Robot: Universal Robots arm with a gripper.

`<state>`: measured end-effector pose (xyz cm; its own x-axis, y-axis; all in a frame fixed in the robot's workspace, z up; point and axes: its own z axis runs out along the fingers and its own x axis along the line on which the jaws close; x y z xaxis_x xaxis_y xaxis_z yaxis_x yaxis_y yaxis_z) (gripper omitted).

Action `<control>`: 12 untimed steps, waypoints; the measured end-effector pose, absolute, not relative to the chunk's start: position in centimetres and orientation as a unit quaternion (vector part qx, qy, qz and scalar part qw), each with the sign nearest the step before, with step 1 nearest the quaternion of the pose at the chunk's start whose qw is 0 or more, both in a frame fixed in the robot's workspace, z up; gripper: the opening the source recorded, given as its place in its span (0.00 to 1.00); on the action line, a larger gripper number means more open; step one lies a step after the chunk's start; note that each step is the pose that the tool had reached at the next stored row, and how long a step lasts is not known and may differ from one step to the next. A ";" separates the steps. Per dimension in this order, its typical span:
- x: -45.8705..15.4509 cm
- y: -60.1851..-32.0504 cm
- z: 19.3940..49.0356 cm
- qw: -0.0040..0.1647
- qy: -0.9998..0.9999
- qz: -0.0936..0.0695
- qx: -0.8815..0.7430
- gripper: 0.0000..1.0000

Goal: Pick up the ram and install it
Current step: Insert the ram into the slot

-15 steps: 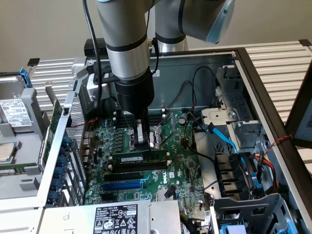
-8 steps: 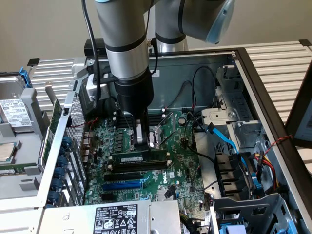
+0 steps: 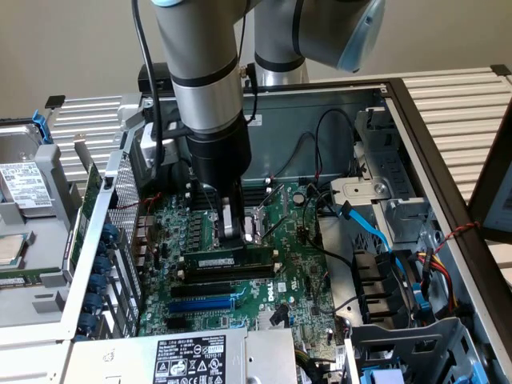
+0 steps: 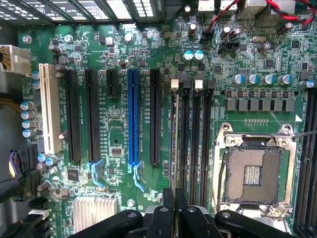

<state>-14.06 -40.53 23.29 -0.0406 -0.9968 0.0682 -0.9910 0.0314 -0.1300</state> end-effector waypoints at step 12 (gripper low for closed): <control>-14.2 -40.5 23.1 0.021 0.719 -0.072 -0.691 0.13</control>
<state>-14.18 -40.49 23.08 -0.0442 -0.9967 0.0684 -0.9906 0.0349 -0.1323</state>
